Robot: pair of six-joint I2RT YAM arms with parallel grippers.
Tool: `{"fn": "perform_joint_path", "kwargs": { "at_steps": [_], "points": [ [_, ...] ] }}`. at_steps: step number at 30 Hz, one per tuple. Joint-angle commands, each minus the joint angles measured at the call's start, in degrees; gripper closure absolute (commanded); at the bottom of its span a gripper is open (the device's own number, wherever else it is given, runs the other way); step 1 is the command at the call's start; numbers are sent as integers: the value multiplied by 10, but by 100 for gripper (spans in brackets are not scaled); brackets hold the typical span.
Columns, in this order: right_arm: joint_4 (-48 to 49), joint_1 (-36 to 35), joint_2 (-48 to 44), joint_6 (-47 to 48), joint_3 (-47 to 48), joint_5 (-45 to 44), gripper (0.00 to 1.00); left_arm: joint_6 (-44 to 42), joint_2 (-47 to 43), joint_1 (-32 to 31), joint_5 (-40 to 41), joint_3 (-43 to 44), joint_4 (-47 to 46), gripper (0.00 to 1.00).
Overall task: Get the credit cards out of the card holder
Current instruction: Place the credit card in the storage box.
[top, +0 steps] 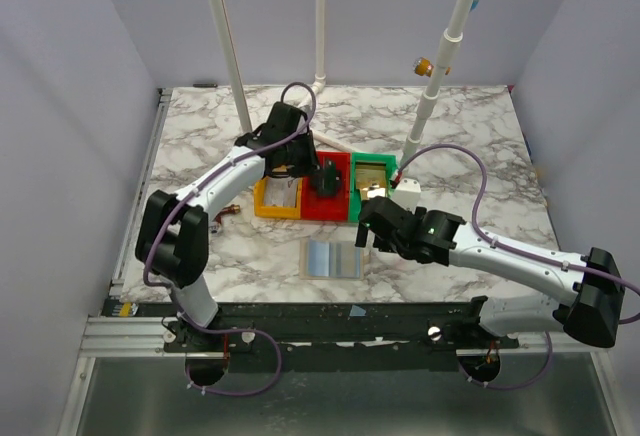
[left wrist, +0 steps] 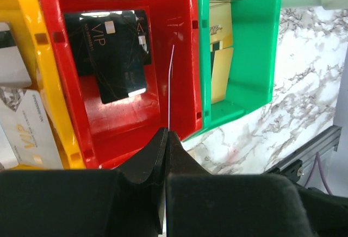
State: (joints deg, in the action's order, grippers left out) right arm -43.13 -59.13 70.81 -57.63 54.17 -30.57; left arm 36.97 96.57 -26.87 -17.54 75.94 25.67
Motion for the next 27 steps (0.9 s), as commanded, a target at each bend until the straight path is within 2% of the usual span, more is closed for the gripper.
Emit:
{"fn": "perform_joint_path", "kwargs": {
  "at_steps": [1, 10, 27],
  "points": [
    [-14, 2, -7, -8, 7, -14, 0, -10, 46, -16, 31, 59, 25, 100],
    [-18, 2, -16, -9, 3, -15, 0, -4, 134, -30, 57, 140, 51, 100],
    [-14, 2, -2, -9, 8, -11, 0, -7, 182, -34, 36, 165, 46, 98]
  ]
}}
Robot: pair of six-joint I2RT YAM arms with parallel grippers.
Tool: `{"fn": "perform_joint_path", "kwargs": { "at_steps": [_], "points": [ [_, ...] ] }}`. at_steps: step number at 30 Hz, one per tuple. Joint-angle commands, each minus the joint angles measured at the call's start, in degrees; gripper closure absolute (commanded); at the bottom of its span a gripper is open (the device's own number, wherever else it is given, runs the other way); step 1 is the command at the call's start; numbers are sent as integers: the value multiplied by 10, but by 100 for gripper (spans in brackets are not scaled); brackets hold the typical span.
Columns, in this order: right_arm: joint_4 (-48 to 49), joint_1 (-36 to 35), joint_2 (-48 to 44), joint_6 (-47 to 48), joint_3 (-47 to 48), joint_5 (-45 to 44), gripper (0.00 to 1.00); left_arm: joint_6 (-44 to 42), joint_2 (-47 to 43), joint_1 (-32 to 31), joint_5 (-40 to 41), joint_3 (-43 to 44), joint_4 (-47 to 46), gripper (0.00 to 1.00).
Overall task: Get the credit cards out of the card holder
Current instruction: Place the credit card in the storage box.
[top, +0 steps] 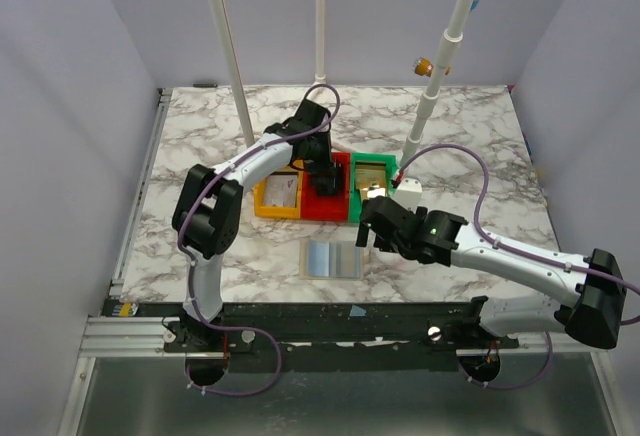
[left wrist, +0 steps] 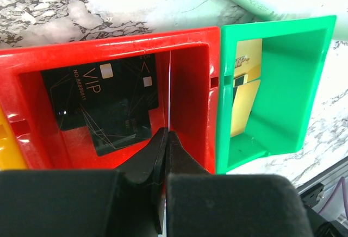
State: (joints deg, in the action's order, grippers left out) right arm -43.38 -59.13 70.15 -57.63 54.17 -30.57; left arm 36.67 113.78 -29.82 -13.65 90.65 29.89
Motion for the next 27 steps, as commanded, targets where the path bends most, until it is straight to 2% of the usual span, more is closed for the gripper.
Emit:
{"fn": "perform_joint_path", "kwargs": {
  "at_steps": [1, 5, 7, 9, 16, 27],
  "points": [
    [-11, 2, 6, -8, 8, -11, 0, -5, 9, -5, -3, 18, 4, 95],
    [-10, 2, 8, -8, 8, -9, 0, -8, -1, -5, 0, 18, 6, 71],
    [-9, 2, 8, -9, 6, -10, 0, -10, -10, -5, 5, 16, 8, 53],
    [-8, 2, 8, -8, 4, -9, 0, -13, -24, -5, 10, 12, 7, 47],
    [0, 2, 10, -8, 0, -7, 0, -19, -83, -5, 16, -19, 6, 40],
    [19, 2, 21, -3, -4, -1, 0, -11, -182, -6, -2, -107, -16, 40]
  ]
}}
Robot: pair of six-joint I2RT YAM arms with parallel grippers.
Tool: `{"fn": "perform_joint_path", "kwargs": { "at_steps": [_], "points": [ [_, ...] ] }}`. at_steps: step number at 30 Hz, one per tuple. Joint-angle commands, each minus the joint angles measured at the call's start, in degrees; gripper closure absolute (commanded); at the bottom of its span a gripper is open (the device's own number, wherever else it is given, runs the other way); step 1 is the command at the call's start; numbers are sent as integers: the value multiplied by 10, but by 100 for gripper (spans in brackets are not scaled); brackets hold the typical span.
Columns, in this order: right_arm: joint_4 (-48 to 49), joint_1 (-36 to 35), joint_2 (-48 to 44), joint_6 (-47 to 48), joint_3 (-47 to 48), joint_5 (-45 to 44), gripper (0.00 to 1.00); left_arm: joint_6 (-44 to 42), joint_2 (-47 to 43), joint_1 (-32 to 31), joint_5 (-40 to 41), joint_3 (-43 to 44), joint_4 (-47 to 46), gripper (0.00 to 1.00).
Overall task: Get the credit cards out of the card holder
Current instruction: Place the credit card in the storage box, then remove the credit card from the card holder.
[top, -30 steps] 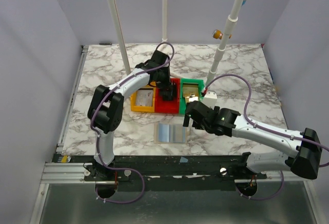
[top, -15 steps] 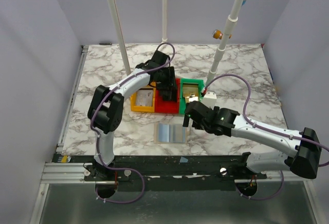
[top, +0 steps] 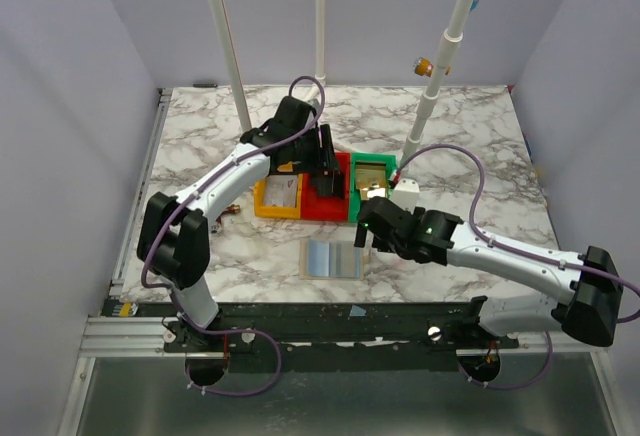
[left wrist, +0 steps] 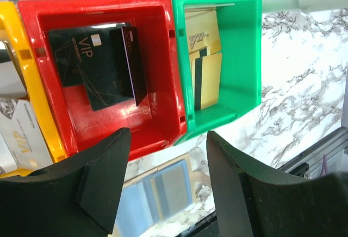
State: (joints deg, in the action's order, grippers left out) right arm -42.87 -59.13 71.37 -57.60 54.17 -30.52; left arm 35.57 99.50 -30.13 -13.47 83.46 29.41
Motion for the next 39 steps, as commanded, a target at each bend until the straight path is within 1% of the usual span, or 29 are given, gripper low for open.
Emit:
{"fn": "perform_joint_path", "kwargs": {
  "at_steps": [1, 14, 23, 26, 31, 37, 39],
  "points": [
    [16, 2, 10, -3, -4, 1, 0, 1, -52, -4, -7, -45, -12, 40],
    [54, 2, 35, 6, -8, 23, 0, 5, -208, -19, -14, -230, -37, 40],
    [73, 2, 65, 12, -7, 45, 0, 22, -285, -37, -20, -340, -60, 40],
    [78, 2, 69, 11, -9, 47, 0, 29, -290, -47, -27, -359, -69, 40],
    [66, 2, 62, -2, -12, 27, 0, 53, -268, -91, -35, -370, -98, 40],
    [40, 2, 9, -30, -30, -5, 0, 88, -217, -125, -54, -370, -151, 42],
    [35, 2, -6, -36, -37, -10, 0, 92, -197, -134, -59, -362, -159, 45]
  ]
}}
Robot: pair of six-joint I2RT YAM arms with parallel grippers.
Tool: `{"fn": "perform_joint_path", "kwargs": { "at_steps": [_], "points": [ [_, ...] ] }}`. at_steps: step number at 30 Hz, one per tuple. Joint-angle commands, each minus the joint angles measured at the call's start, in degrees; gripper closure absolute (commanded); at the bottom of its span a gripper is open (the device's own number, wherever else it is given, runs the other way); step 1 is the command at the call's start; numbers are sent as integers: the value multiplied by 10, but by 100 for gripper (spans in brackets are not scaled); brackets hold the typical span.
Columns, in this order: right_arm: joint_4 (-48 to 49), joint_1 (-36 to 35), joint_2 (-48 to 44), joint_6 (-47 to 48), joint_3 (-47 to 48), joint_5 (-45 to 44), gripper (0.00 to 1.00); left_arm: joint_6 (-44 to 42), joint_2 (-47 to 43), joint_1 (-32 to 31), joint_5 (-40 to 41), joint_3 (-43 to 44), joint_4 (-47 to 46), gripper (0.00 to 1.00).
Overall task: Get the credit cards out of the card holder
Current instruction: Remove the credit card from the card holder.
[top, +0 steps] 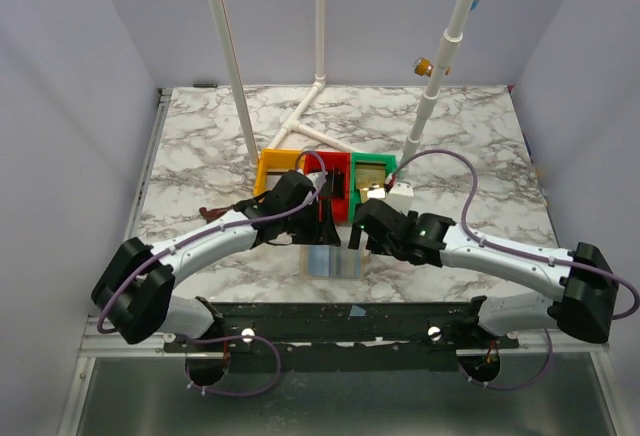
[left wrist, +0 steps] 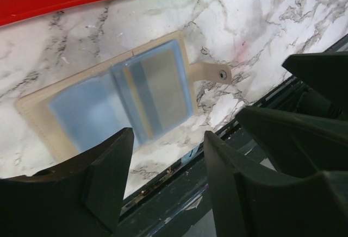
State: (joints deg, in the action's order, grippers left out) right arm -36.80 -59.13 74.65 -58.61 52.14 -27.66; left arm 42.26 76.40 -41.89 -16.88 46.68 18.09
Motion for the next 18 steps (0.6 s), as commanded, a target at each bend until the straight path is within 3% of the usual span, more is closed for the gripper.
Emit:
{"fn": "perform_joint_path", "kwargs": {
  "at_steps": [1, 6, 13, 18],
  "points": [
    [-29, 2, -43, -29, -19, -40, 0, 28, 44, -19, -30, 10, -52, 47],
    [-45, 2, -54, -42, -22, -48, 0, 50, 87, -25, -52, 16, -87, 63],
    [-54, 2, -72, -49, -32, -50, 0, 68, 138, -42, -72, 25, -119, 100],
    [-54, 2, -73, -49, -31, -50, 0, 74, 172, -54, -70, 30, -129, 100]
  ]
}}
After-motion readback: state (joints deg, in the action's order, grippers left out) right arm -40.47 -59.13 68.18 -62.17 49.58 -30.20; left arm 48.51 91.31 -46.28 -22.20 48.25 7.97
